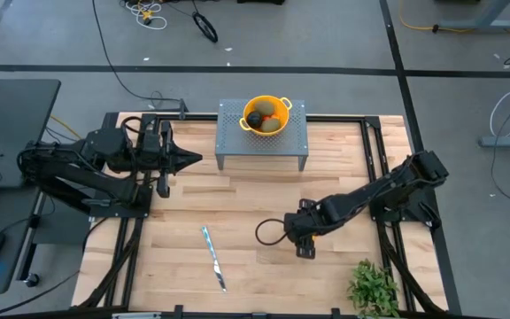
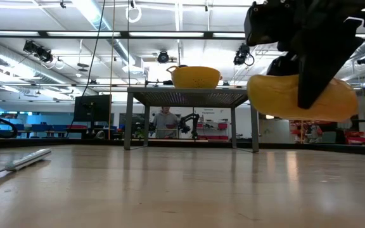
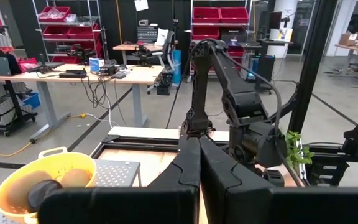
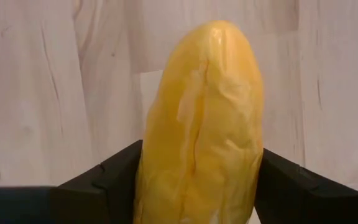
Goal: Pick & Place Fruit
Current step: Put the mango into the yellow colander bowl on the shelf
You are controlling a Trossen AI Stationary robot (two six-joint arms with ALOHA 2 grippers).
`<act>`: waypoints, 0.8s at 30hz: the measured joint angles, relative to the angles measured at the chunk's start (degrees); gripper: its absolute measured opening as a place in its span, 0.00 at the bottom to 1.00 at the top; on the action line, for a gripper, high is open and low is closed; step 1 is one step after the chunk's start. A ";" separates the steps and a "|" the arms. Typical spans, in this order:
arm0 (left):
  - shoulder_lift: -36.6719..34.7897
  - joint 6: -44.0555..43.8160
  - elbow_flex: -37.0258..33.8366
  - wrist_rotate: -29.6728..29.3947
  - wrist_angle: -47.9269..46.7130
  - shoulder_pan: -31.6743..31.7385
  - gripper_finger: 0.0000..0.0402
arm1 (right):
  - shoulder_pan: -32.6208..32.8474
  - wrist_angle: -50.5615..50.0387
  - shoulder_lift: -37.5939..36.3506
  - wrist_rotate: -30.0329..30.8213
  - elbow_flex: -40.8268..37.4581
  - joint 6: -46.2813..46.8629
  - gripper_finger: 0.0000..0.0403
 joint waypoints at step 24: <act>-0.02 0.04 0.00 -1.29 0.02 -0.02 0.00 | -10.89 -8.90 -0.02 -0.39 12.63 -12.71 0.63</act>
